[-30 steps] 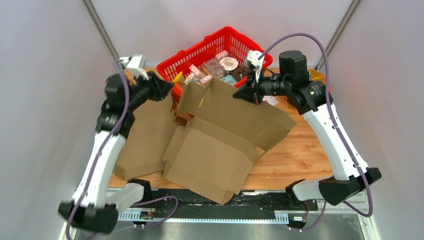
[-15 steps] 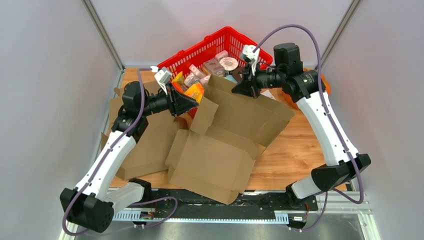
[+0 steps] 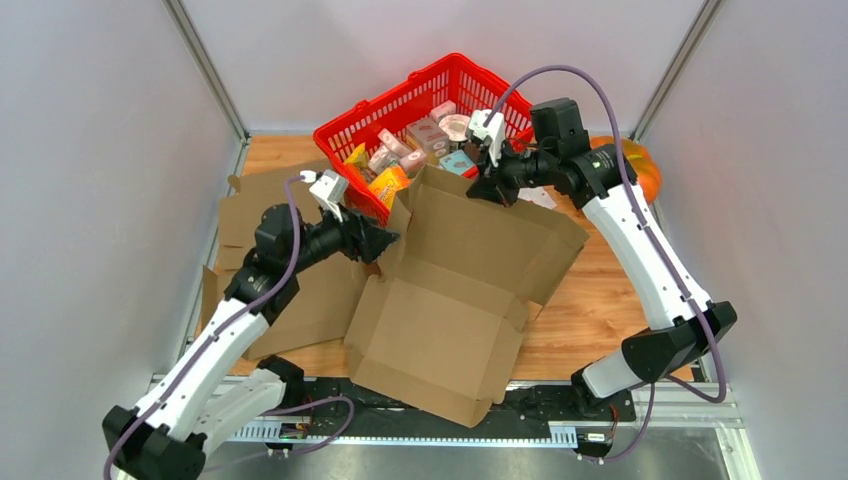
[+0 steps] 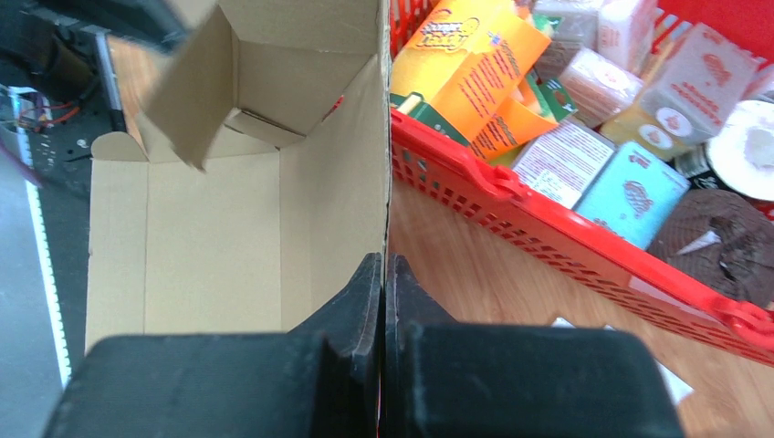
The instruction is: Fold the paper box
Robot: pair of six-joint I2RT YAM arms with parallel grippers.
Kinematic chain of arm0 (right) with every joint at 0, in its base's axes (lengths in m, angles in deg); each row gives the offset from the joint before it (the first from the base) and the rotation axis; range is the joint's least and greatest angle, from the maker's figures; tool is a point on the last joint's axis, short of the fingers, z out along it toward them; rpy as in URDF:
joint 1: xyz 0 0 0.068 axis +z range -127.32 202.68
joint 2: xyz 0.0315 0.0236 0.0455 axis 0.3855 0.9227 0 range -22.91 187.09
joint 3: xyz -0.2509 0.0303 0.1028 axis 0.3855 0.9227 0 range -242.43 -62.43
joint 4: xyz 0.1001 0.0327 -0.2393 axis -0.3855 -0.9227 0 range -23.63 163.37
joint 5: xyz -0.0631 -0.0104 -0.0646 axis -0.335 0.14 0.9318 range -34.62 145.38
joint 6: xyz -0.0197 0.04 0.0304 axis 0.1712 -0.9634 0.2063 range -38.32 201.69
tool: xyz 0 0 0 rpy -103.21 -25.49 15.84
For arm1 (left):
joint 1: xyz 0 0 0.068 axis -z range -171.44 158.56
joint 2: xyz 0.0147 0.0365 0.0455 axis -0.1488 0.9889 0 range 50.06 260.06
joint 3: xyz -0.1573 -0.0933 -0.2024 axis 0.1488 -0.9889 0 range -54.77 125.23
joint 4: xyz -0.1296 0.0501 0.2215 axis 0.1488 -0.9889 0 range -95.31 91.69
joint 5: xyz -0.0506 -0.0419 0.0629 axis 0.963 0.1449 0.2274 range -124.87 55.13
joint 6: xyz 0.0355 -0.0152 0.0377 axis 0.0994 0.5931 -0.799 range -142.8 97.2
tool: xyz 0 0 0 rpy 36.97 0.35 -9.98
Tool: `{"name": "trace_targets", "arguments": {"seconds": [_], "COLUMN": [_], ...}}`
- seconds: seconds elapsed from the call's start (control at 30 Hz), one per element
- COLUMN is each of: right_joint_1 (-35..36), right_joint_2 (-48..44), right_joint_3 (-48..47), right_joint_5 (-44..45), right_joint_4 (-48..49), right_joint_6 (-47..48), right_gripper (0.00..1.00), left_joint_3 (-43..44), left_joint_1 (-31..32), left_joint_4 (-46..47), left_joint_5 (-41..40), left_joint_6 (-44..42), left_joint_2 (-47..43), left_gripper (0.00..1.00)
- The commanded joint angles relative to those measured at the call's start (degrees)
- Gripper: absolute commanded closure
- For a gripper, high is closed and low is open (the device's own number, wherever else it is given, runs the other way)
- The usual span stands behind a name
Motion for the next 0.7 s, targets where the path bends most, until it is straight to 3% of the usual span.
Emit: {"name": "trace_targets", "arguments": {"seconds": [0.0, 0.2, 0.5, 0.67], "right_joint_1": [0.19, 3.17, 4.23, 5.81], "right_joint_2": [1.87, 0.29, 0.03, -1.9], "right_joint_3": [-3.58, 1.68, 3.01, 6.69], "right_joint_5": [3.64, 5.48, 6.71, 9.87], "right_joint_4": [-3.51, -0.97, 0.62, 3.86], "right_joint_6": [4.42, 7.59, 7.59, 7.77], "right_gripper": [1.0, 1.0, 1.0, 1.0], "left_joint_3": [-1.74, -2.97, -0.6, 1.86], "left_joint_1": [6.38, 15.69, 22.29, 23.62], "left_joint_4": [-0.24, 0.38, 0.38, -4.45], "left_joint_5": [-15.94, -28.94, -35.8, -43.46], "left_joint_6": [-0.32, 0.21, 0.65, 1.62], "left_joint_2": [-6.08, -6.1, 2.17, 5.07], "left_gripper": [0.24, 0.24, 0.23, 0.23]}}
